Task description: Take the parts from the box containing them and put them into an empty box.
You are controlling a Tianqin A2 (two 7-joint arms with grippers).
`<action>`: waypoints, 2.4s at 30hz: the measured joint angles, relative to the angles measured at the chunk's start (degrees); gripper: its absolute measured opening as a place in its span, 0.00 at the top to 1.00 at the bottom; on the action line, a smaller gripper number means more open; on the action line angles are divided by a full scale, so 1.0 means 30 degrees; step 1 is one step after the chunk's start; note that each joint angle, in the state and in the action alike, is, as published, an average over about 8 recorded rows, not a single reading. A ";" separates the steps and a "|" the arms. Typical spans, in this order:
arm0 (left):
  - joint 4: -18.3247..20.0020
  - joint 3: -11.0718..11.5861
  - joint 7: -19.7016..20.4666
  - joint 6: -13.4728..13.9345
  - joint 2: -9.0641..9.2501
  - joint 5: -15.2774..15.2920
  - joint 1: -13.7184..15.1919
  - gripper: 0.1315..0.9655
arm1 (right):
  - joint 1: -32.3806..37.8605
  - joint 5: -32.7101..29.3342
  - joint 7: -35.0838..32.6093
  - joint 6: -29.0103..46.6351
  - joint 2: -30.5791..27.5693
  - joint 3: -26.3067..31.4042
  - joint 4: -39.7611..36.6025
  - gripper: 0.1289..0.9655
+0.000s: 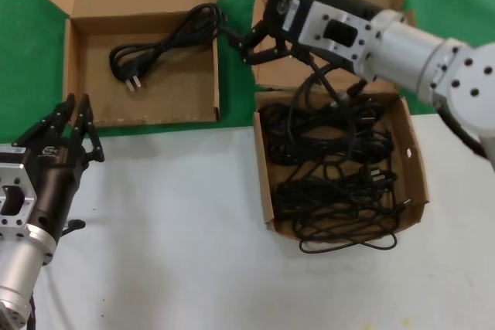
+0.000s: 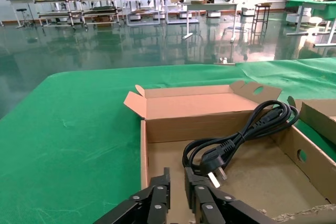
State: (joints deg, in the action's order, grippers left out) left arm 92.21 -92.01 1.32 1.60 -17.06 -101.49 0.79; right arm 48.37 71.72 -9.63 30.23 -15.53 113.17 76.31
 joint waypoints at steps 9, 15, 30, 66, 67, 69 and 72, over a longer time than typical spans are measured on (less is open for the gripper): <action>-0.0024 0.0014 -0.0058 -0.0069 -0.0005 -0.0070 -0.0034 0.83 | -0.2089 0.1360 0.0417 -0.1308 -0.0072 -0.0924 0.0663 0.03; -0.0040 0.0024 -0.0099 -0.0117 -0.0009 -0.0119 -0.0058 0.73 | -0.3516 0.2293 0.0704 -0.2204 -0.0121 -0.1563 0.1119 0.01; -0.0079 0.0049 -0.0193 -0.0233 -0.0018 -0.0239 -0.0115 0.40 | -0.7069 0.4596 0.1410 -0.4423 -0.0242 -0.3142 0.2247 0.00; -0.0172 0.0106 -0.0417 -0.0506 -0.0039 -0.0520 -0.0249 0.00 | -1.5313 0.9947 0.3052 -0.9570 -0.0524 -0.6805 0.4864 0.00; -0.0173 0.0106 -0.0420 -0.0509 -0.0039 -0.0523 -0.0250 0.00 | -1.5399 1.0002 0.3069 -0.9624 -0.0527 -0.6844 0.4892 0.00; -0.0174 0.0107 -0.0422 -0.0512 -0.0040 -0.0526 -0.0252 0.00 | -1.5493 1.0063 0.3088 -0.9683 -0.0531 -0.6885 0.4922 0.00; -0.0174 0.0108 -0.0423 -0.0513 -0.0040 -0.0527 -0.0252 0.00 | -1.5520 1.0080 0.3092 -0.9701 -0.0532 -0.6898 0.4931 0.00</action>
State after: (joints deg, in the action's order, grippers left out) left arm 91.69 -91.68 0.05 0.06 -17.18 -103.07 0.03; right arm 1.81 101.96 -0.36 1.13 -17.13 92.48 91.10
